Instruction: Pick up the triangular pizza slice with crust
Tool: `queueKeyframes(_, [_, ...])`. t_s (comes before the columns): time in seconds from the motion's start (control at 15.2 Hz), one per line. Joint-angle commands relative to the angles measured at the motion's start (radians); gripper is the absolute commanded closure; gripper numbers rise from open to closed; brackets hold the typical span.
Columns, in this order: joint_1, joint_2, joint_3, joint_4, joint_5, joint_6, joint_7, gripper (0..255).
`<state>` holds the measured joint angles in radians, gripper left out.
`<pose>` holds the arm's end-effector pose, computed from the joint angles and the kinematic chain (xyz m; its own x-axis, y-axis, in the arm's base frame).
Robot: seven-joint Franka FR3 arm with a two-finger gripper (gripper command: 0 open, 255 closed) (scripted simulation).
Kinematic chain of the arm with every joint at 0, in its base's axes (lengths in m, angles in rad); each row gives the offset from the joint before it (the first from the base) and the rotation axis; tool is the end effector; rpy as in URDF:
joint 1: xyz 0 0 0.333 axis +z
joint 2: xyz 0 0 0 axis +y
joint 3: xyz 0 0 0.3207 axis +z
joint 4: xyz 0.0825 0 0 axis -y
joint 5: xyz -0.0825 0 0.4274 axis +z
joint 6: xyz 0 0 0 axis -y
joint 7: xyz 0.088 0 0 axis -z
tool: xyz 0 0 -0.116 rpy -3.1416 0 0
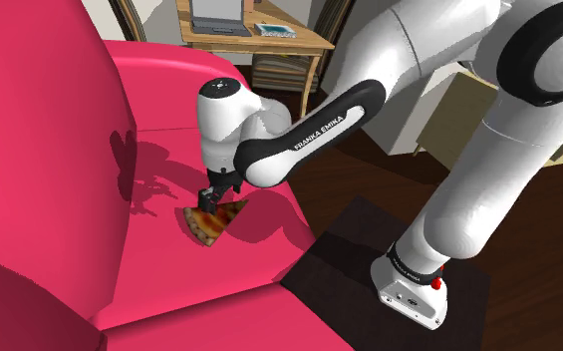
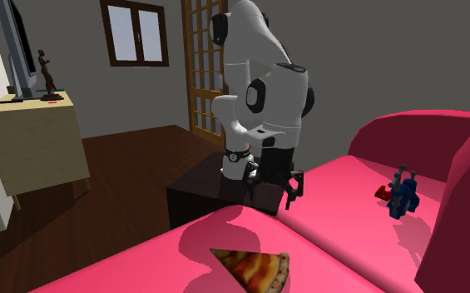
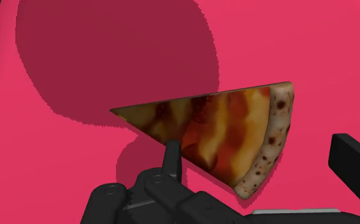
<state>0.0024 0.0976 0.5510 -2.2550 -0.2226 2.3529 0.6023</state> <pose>0.4816 0.2932 0.2939 0.9918 0.1068 0.0700 0.1008 -0.9913 0.0840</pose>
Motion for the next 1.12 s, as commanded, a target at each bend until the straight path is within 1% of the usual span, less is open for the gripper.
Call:
queueKeyframes(0.0, [0.023, 0.102, -0.009, 0.055, -0.098, 0.023, 0.087, 0])
queueKeyframes(0.26, [0.099, 0.276, -0.061, 0.178, -0.24, 0.034, 0.212, 0])
queueKeyframes(0.46, [0.162, 0.398, -0.107, 0.285, -0.315, 0.031, 0.276, 0])
queueKeyframes(1.06, [0.197, 0.488, -0.152, 0.306, -0.377, 0.091, 0.326, 0])
